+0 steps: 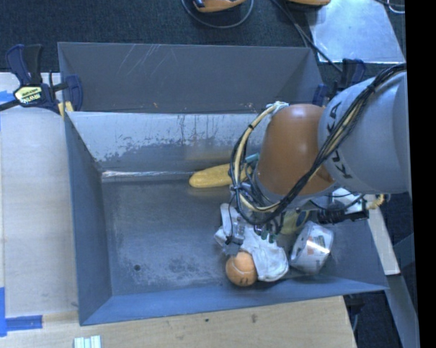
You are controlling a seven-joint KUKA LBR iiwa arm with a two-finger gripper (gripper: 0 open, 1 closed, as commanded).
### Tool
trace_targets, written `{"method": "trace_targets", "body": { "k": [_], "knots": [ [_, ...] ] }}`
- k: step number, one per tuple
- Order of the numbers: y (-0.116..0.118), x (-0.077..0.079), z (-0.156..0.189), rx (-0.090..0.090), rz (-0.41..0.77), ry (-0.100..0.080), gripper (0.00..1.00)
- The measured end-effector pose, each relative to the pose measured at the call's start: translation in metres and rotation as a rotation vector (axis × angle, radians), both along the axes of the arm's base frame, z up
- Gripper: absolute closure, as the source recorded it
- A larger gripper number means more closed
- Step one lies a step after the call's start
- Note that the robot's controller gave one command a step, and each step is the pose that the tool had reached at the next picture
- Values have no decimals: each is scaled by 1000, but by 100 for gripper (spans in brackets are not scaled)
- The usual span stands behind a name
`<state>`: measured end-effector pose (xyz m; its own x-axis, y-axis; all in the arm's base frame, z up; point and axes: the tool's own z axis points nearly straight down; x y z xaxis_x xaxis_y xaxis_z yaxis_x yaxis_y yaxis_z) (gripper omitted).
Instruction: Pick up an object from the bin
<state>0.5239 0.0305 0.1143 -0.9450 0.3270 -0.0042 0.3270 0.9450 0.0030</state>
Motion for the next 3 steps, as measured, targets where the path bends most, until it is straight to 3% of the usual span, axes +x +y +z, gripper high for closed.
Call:
{"method": "trace_targets", "body": {
  "k": [1, 2, 3],
  "knots": [
    [-5, 1, -13, -2, 221, 0, 0],
    [-13, 9, -15, -2, 340, -7, 0],
    [-42, -4, -25, 1, 57, -19, 0]
  ]
}}
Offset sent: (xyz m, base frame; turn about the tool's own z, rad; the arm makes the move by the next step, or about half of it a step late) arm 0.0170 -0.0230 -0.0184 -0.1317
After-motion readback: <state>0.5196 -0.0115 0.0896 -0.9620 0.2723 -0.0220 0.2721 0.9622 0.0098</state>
